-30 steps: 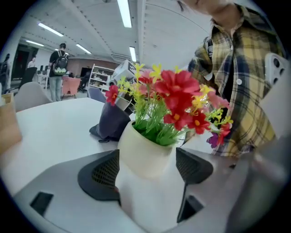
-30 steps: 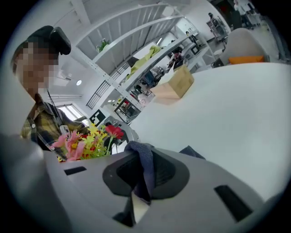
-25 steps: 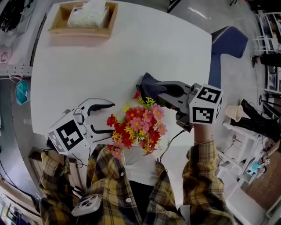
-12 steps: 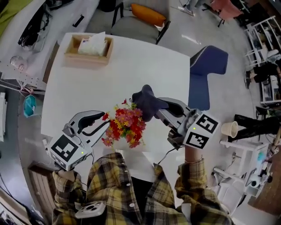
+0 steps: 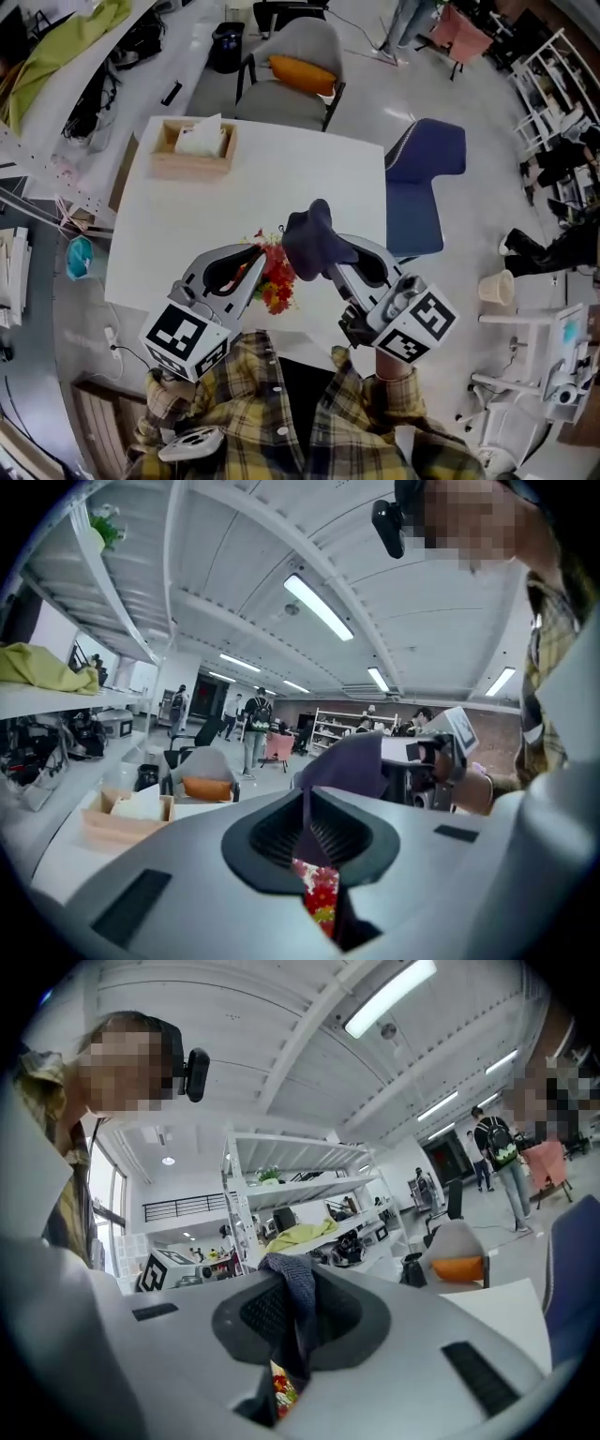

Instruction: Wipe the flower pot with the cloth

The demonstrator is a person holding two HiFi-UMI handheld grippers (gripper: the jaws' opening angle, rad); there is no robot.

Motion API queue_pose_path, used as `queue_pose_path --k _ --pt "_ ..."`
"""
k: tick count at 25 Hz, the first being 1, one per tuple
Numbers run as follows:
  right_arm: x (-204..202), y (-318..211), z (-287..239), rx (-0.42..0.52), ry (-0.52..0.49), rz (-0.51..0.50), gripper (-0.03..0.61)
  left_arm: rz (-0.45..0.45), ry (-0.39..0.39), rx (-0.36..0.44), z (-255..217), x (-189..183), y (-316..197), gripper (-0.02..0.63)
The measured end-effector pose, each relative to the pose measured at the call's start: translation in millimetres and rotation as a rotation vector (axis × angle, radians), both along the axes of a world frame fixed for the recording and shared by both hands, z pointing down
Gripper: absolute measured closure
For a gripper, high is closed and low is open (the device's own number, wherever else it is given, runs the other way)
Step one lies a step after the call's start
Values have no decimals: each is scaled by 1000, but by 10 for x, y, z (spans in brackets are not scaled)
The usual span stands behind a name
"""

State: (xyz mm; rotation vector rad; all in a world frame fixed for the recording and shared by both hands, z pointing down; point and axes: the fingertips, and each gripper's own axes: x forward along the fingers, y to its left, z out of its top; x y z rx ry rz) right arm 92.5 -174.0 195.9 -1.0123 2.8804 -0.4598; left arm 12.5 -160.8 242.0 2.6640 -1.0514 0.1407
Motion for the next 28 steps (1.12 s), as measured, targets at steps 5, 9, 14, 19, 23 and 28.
queue_pose_path --k 5,9,14,19,23,28 --pt "148 136 -181 76 -7 66 561 -22 48 74 -316 150 24 604" --pt "254 202 -148 68 -20 85 561 3 13 110 -369 312 113 604" --pt "366 225 -177 63 -27 100 561 10 18 102 -386 387 169 604" --pt "390 212 -166 49 -28 90 561 6 22 93 -371 400 150 604" --pt "359 206 -172 55 -16 78 563 13 25 95 -370 414 140 604" --pt "341 180 -173 56 -13 75 563 13 20 97 -358 420 112 604"
